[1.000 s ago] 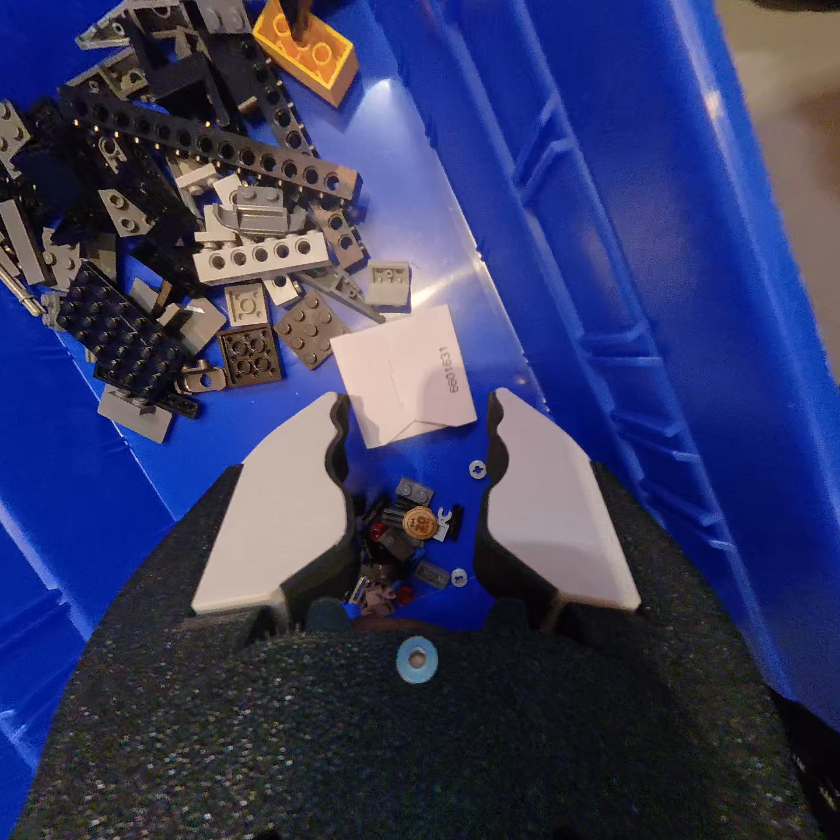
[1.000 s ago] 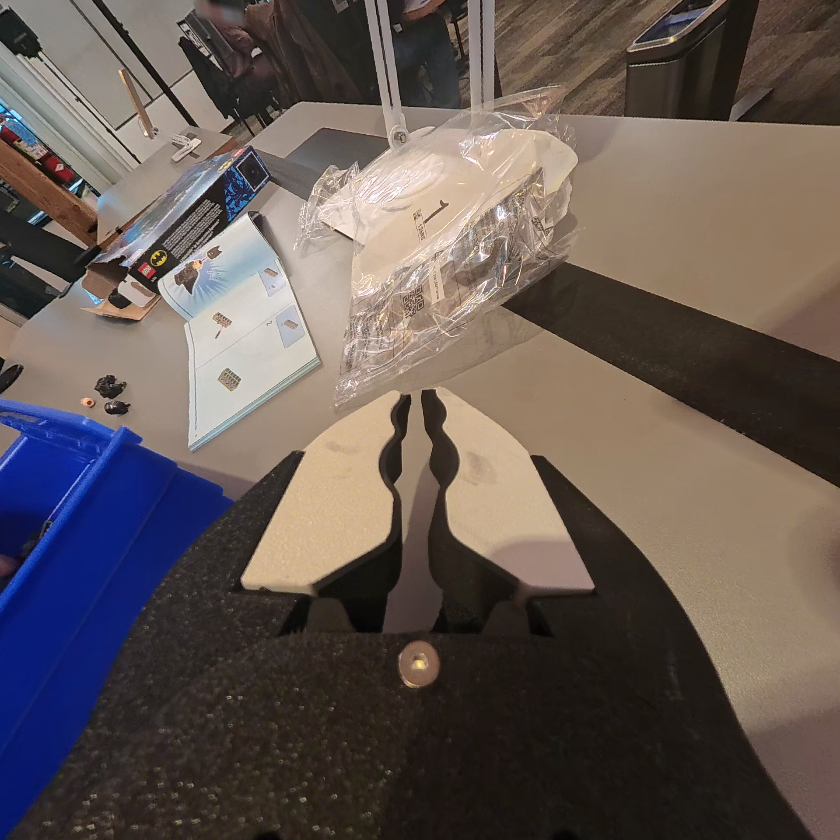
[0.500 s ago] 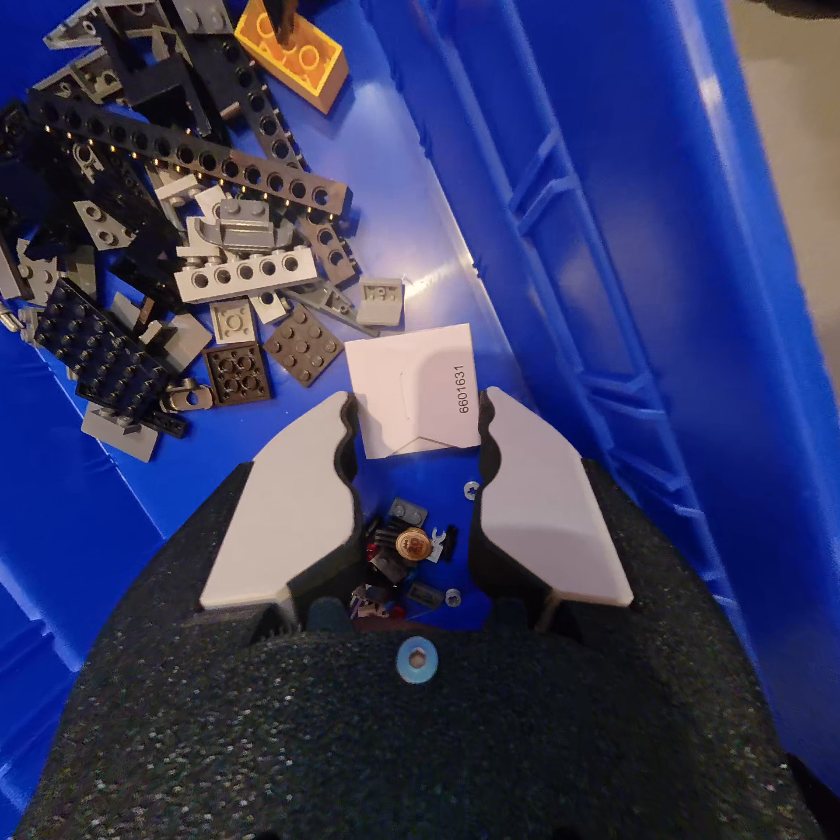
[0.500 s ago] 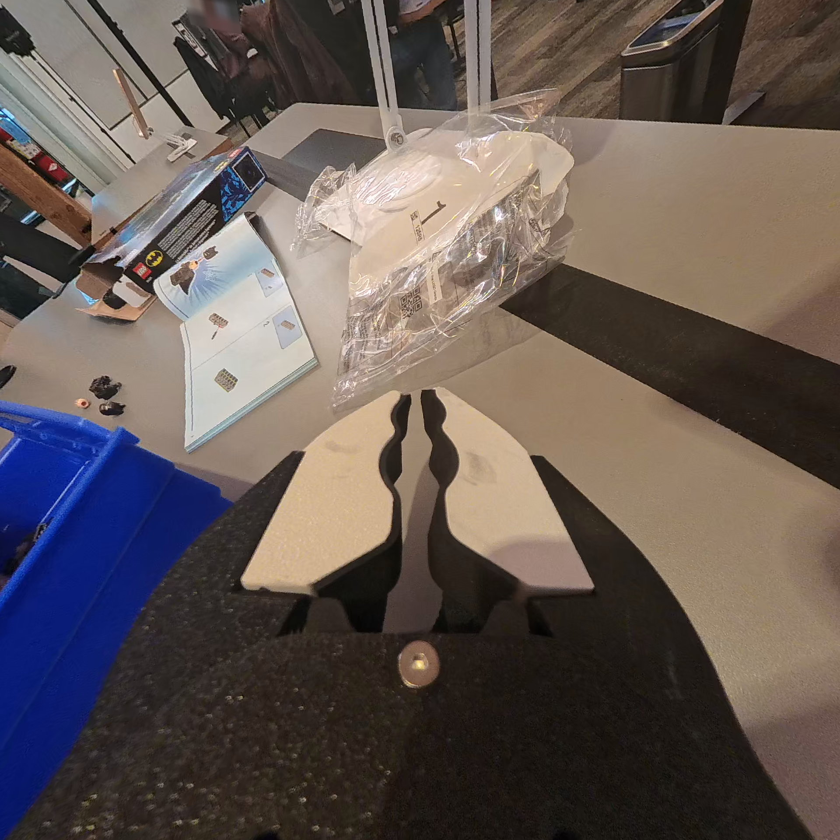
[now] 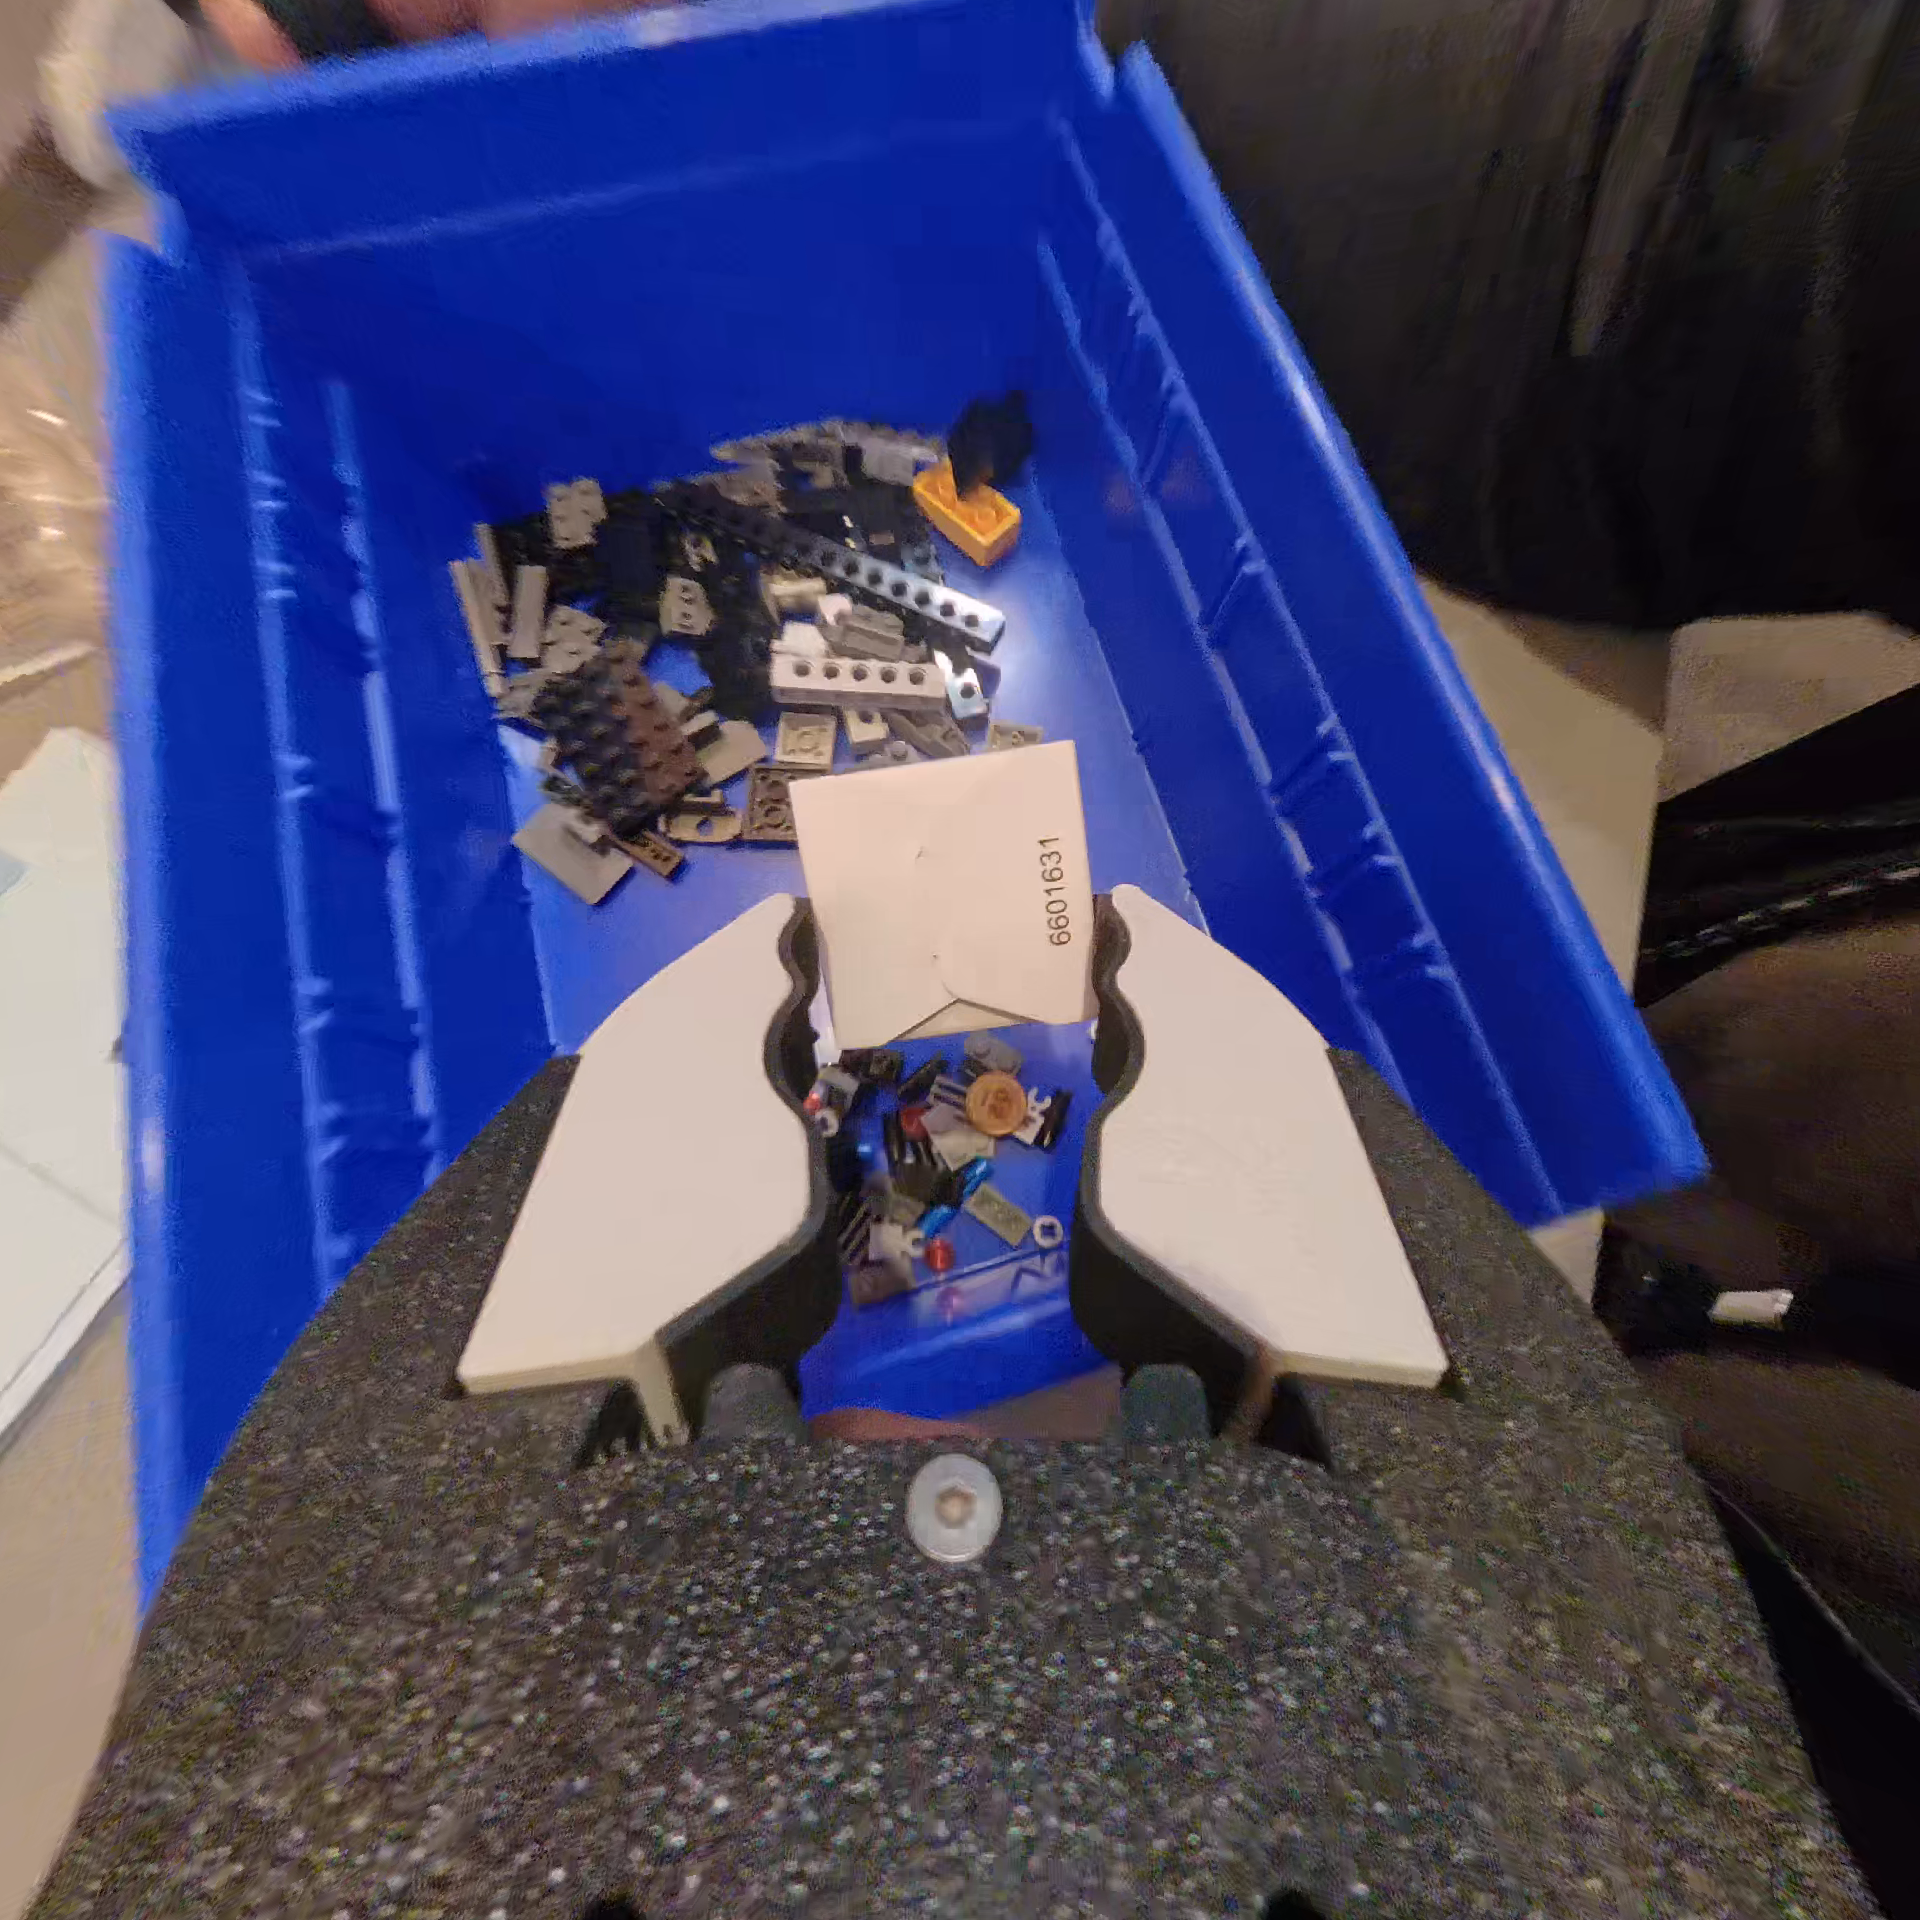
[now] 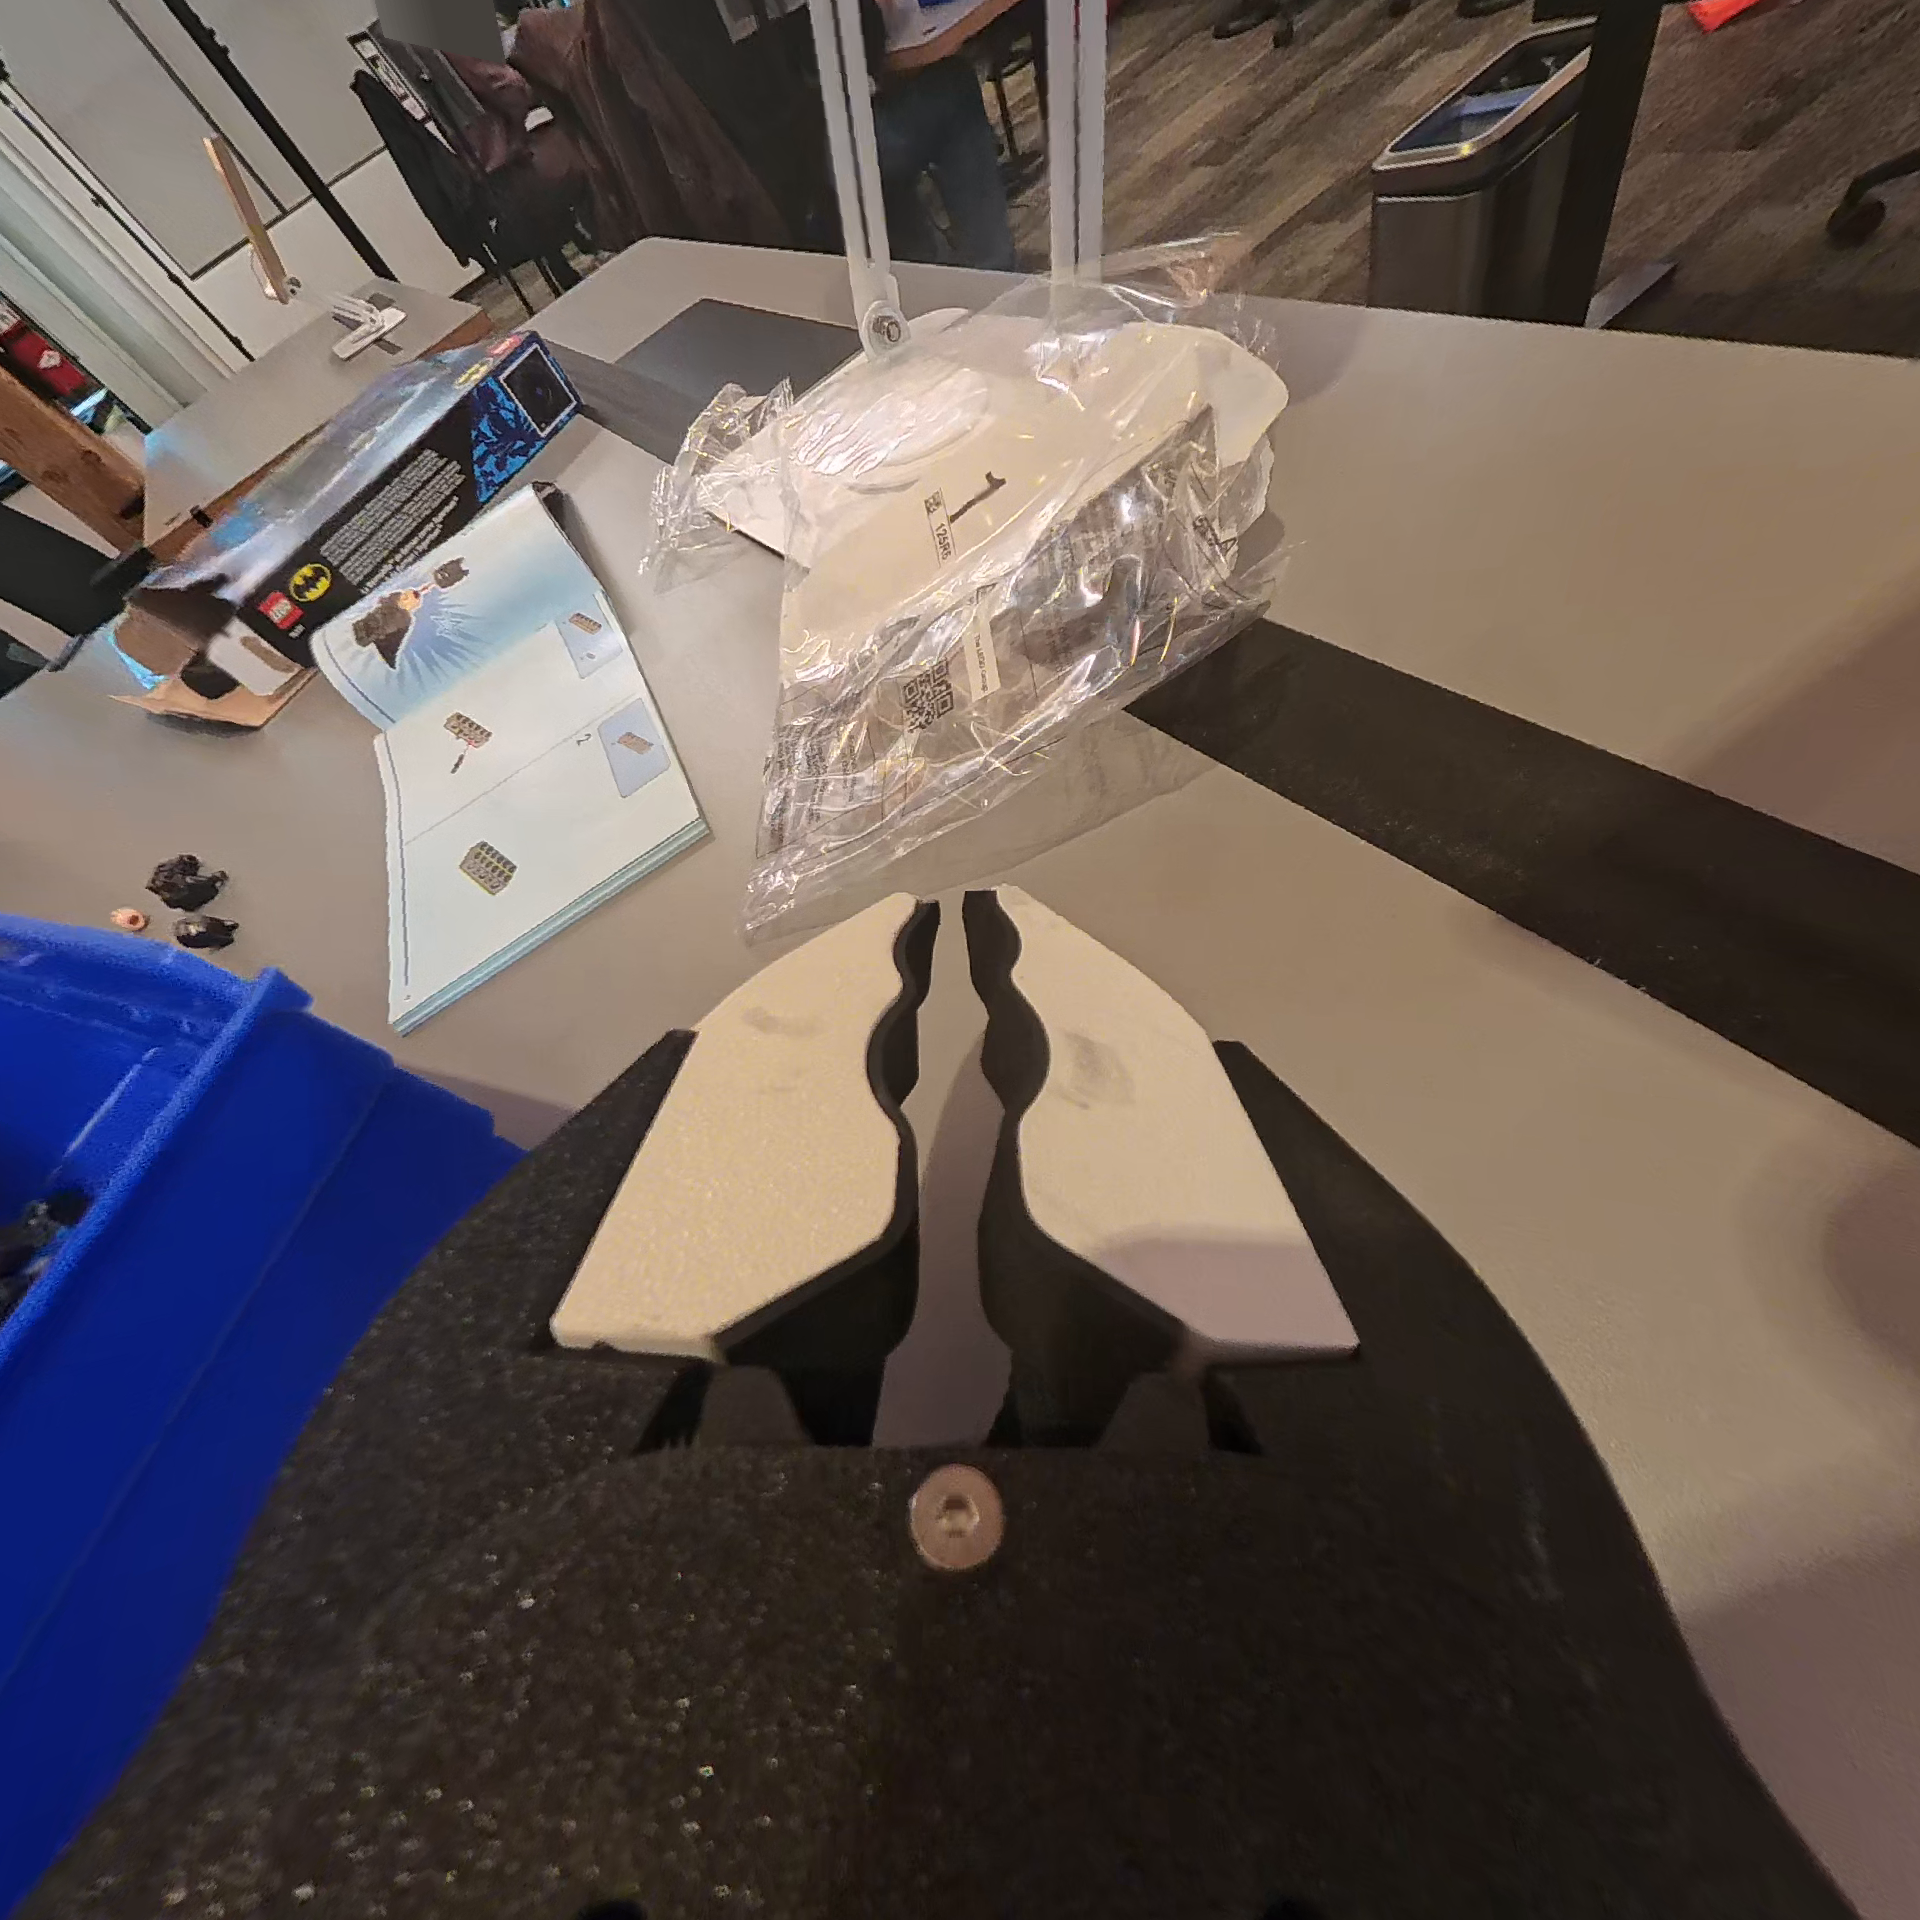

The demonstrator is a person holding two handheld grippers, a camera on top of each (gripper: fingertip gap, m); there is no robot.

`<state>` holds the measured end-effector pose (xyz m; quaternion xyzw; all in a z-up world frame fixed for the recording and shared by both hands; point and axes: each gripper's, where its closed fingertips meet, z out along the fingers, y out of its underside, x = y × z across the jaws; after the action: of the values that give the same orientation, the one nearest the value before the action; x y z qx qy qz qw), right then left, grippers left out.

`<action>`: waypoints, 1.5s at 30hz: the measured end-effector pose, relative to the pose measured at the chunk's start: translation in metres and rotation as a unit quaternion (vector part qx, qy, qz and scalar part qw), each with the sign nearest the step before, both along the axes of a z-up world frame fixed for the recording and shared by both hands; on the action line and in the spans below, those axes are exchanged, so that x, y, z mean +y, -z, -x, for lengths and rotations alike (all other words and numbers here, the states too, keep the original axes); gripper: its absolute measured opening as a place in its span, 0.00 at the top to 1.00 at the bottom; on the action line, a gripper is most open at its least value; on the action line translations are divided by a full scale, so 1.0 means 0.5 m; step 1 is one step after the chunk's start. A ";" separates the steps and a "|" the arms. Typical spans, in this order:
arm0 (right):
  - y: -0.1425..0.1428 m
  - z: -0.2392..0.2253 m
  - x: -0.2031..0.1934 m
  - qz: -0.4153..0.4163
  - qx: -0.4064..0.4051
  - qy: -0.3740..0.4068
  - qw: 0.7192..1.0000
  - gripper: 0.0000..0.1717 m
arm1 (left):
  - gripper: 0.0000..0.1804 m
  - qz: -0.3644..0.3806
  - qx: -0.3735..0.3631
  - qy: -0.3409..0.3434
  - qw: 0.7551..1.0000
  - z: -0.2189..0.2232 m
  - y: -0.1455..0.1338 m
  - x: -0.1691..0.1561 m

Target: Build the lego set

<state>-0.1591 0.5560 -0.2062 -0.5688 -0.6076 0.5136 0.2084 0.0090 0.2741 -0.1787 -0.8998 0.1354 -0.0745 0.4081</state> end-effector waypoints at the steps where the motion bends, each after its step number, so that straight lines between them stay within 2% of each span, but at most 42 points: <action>1: -0.004 -0.002 0.001 -0.009 0.005 0.002 1.000 0.96 | 0.72 -0.025 -0.015 -0.004 1.000 0.007 -0.017 -0.017; 4: -0.025 -0.012 0.011 -0.025 -0.001 0.017 1.000 0.96 | 0.72 -0.069 -0.058 -0.026 0.996 0.031 -0.048 -0.078; 8: -0.080 -0.047 0.010 -0.044 -0.019 0.035 0.998 0.94 | 0.72 -0.088 -0.075 -0.076 0.990 0.085 -0.041 -0.171; 14: -0.126 -0.143 -0.035 -0.159 -0.080 0.044 0.983 0.88 | 0.72 -0.055 -0.112 -0.146 0.981 0.168 0.039 -0.294; 20: -0.168 -0.204 -0.133 -0.219 -0.110 0.046 0.968 0.85 | 0.72 -0.004 -0.086 -0.168 0.982 0.221 0.103 -0.341; 24: -0.131 -0.239 -0.184 -0.273 -0.174 0.038 0.945 0.83 | 0.72 0.020 -0.049 -0.170 0.984 0.241 0.128 -0.349; 29: -0.040 -0.303 -0.172 -0.383 -0.311 0.041 0.869 0.76 | 0.72 0.025 -0.041 -0.172 0.984 0.245 0.143 -0.355; 32: -0.011 -0.327 -0.162 -0.409 -0.352 0.041 0.841 0.74 | 0.72 0.024 -0.039 -0.175 0.984 0.244 0.142 -0.359; 34: -0.004 -0.338 -0.147 -0.423 -0.365 0.051 0.828 0.78 | 0.72 0.026 -0.036 -0.174 0.984 0.241 0.144 -0.362; 40: 0.013 -0.355 -0.139 -0.409 -0.381 0.043 0.828 0.81 | 0.72 0.032 -0.019 -0.179 0.983 0.240 0.149 -0.363; 45: 0.013 -0.368 -0.104 -0.415 -0.386 0.042 0.823 0.81 | 0.72 0.036 -0.016 -0.180 0.983 0.234 0.151 -0.364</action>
<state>0.0250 0.5042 -0.2126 -0.6052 -0.7699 -0.0580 0.1943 -0.1080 0.0924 -0.2544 -0.9222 -0.0375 -0.0189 0.3844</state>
